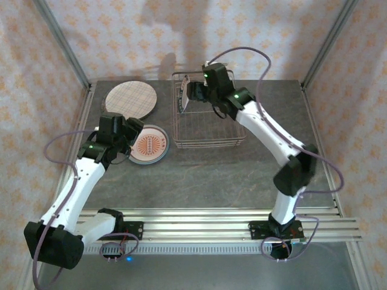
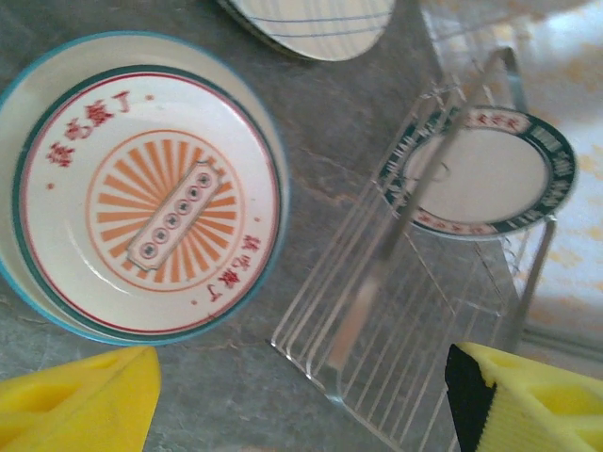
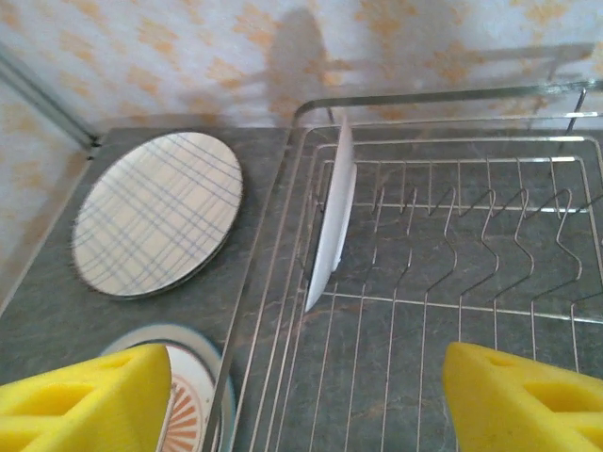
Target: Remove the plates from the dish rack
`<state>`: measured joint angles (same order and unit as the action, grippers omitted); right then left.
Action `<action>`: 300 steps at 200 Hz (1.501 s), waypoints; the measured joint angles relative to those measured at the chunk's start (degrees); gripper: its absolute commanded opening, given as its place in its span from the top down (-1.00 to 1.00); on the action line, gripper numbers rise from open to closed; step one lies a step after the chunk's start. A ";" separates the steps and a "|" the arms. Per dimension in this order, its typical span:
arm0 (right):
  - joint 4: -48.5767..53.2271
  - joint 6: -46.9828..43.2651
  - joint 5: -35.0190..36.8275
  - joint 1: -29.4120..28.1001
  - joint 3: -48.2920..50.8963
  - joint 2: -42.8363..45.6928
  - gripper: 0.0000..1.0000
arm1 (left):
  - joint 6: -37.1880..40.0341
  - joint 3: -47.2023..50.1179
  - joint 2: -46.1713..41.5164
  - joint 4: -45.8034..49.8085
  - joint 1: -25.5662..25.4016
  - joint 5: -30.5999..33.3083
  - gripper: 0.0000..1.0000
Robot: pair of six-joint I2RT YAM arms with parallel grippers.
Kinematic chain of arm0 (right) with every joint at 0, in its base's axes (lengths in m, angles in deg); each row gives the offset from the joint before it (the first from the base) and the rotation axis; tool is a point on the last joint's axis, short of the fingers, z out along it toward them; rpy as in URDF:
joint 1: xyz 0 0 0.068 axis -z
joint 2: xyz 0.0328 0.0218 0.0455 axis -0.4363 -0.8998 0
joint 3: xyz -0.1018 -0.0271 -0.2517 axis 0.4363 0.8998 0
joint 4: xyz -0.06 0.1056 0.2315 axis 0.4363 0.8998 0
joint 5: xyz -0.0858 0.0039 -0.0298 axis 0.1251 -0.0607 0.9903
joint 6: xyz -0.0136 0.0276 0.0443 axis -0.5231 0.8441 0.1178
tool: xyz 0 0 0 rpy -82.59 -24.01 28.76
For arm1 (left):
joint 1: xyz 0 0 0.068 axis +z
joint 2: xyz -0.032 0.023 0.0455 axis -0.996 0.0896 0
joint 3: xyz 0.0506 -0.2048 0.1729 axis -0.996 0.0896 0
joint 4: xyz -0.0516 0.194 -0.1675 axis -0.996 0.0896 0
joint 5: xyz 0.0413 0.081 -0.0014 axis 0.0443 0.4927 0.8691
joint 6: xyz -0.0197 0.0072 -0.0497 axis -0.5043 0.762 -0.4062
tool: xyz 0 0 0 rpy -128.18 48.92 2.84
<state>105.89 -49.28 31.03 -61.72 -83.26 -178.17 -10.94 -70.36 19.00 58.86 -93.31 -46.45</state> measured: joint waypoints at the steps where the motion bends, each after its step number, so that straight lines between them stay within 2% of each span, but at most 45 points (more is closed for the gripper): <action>1: 0.28 0.22 0.13 0.00 -0.68 -0.68 -0.43 | 0.26 -0.22 -0.04 0.15 -0.02 -0.17 -0.59; 25: 5.57 5.09 3.28 0.00 -12.31 -10.80 -0.31 | 3.78 -3.58 -0.83 1.42 -0.74 -2.56 -0.60; 56: 11.15 8.33 5.44 0.00 -25.90 -22.23 -0.26 | 8.52 -7.43 -2.75 2.69 -2.12 -5.55 -0.61; 89: 13.84 9.60 7.85 0.00 -32.74 -29.09 -0.21 | 14.10 -10.75 -4.72 4.22 -3.63 -8.44 -0.62; 119: 13.99 9.75 9.07 0.00 -33.57 -31.61 -0.05 | 18.99 -13.11 -5.90 5.81 -5.05 -10.51 -0.62; 200: 8.17 8.04 9.09 0.00 -34.05 -36.00 0.03 | 22.99 -13.27 -7.82 10.34 -5.11 -12.00 -0.63; 260: 6.32 7.08 9.57 0.00 -34.71 -39.41 0.36 | 23.41 -13.27 -8.09 10.84 -5.11 -12.39 -0.64; 300: 4.15 6.84 10.29 0.00 -34.73 -39.45 0.55 | 24.44 -12.81 -11.37 10.16 -5.11 -12.07 -0.66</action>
<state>110.04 -42.43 41.33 -61.72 -117.99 -217.62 13.50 -83.17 7.64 69.03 -98.42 -58.52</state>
